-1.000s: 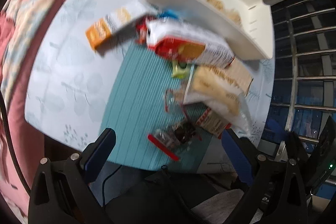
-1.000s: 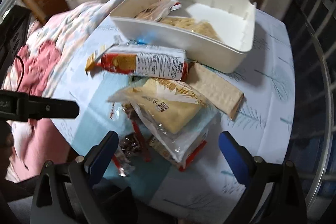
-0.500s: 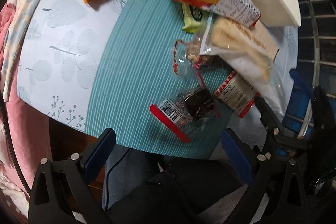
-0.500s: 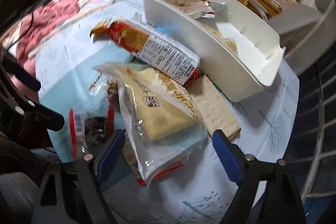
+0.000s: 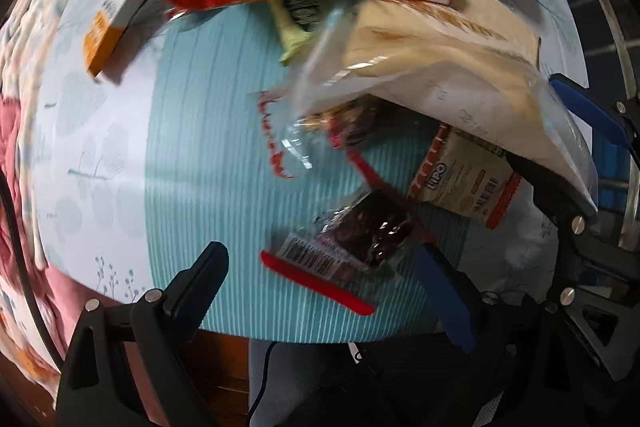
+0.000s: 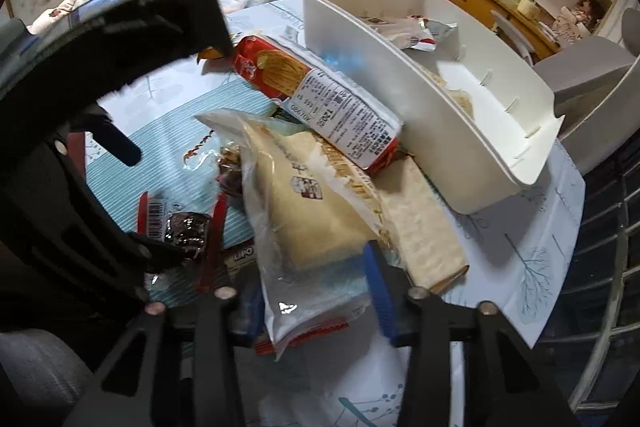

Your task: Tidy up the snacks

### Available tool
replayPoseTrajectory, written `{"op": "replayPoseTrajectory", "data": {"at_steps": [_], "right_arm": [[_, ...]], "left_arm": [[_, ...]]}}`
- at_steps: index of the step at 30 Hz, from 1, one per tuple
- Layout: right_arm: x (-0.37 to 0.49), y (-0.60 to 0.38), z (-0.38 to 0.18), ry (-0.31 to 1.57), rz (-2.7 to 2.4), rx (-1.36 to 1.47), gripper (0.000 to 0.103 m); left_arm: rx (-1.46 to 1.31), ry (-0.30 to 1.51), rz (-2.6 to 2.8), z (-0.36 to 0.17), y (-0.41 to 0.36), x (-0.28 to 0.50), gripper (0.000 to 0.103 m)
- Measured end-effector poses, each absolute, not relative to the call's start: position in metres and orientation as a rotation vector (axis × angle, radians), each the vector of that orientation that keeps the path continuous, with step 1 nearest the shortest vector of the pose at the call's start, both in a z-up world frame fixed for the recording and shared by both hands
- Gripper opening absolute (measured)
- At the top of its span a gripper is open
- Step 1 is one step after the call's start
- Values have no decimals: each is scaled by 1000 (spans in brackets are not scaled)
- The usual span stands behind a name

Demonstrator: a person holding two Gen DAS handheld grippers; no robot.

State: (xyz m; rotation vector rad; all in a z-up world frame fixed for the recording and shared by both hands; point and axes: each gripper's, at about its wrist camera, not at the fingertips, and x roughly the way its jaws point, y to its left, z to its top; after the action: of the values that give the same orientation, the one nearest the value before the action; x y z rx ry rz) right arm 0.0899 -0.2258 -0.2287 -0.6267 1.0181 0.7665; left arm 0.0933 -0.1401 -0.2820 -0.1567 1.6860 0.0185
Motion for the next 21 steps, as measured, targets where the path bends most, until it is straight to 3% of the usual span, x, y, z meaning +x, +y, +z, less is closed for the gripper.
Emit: {"op": "replayPoseTrajectory", "data": {"at_steps": [8, 21], "right_arm": [[98, -235, -225, 1069, 764, -551, 29], [119, -251, -217, 1171, 723, -347, 25]], "left_arm": [[-138, 1726, -7, -301, -170, 98, 88], [-164, 1707, -38, -322, -192, 102, 84]]}}
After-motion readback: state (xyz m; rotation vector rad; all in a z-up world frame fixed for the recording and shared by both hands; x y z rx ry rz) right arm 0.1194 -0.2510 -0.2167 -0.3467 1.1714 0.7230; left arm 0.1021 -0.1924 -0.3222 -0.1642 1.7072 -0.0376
